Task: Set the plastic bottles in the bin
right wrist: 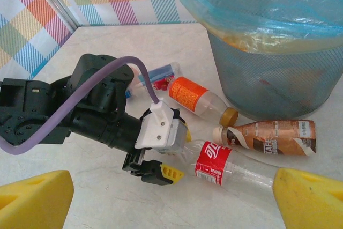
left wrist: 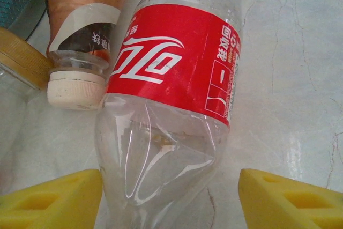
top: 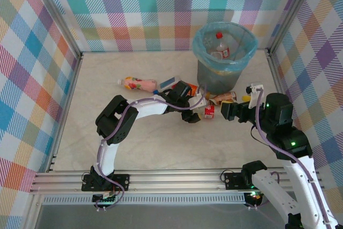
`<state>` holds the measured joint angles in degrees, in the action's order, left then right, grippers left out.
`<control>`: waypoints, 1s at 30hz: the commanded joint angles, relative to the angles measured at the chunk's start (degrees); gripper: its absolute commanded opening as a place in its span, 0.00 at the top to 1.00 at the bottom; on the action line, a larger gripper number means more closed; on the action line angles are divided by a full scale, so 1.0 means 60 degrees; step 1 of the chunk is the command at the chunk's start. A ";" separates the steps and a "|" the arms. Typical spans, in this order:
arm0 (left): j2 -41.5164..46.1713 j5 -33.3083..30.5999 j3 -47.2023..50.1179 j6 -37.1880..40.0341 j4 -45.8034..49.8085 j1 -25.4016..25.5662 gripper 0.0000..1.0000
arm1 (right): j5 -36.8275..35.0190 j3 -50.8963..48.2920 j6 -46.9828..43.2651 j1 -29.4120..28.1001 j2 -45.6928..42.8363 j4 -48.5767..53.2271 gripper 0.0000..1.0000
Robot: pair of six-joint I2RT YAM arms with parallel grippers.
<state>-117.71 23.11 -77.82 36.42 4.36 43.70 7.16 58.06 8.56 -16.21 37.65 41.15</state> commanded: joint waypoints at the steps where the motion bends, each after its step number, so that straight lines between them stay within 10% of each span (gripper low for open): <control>1: -0.0158 0.0191 -0.0067 -0.0111 0.0005 -0.0105 0.34 | 0.0041 -0.0104 0.0075 -0.0011 -0.0049 -0.0298 0.04; 17: -0.0243 -0.0541 0.0256 -0.0343 -0.0141 -0.0080 0.31 | 0.0169 -0.0254 0.0244 -0.0023 0.0024 -0.0441 0.04; 30: -0.0220 -0.0123 0.0043 -0.0294 0.0335 -0.0083 0.53 | 0.0096 -0.0174 0.0083 -0.0023 -0.0020 -0.0441 0.04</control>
<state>-118.56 20.56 -77.01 34.48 4.60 43.72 7.18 56.86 9.61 -16.21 37.80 39.90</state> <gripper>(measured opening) 0.495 0.958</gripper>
